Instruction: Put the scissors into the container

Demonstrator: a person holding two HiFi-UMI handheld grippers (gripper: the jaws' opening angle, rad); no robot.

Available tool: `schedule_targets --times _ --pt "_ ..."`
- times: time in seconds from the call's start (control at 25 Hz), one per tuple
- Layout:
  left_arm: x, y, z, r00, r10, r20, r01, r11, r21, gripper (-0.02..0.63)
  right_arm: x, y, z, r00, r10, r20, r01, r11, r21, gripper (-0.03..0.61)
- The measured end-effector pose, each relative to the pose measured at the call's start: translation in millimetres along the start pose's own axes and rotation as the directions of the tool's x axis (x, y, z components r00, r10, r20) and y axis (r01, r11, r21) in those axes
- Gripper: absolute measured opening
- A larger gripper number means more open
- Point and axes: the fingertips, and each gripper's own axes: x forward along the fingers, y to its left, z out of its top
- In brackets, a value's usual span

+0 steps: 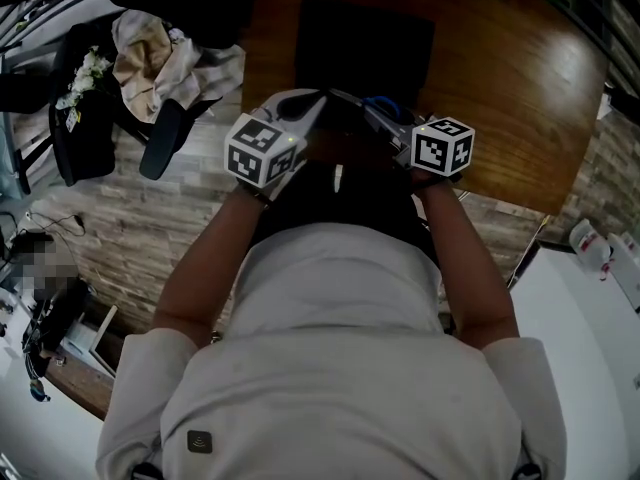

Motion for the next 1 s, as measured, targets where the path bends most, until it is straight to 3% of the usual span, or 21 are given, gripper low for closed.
schedule_targets --times 1.0 --pt "3.1 3.3 -15.4 0.999 -0.014 -0.039 0.013 1.0 -0.024 0.003 37.4 -8.6 -1.8 0.996 -0.039 -0.075 0.039 0.999 0.001 0.057"
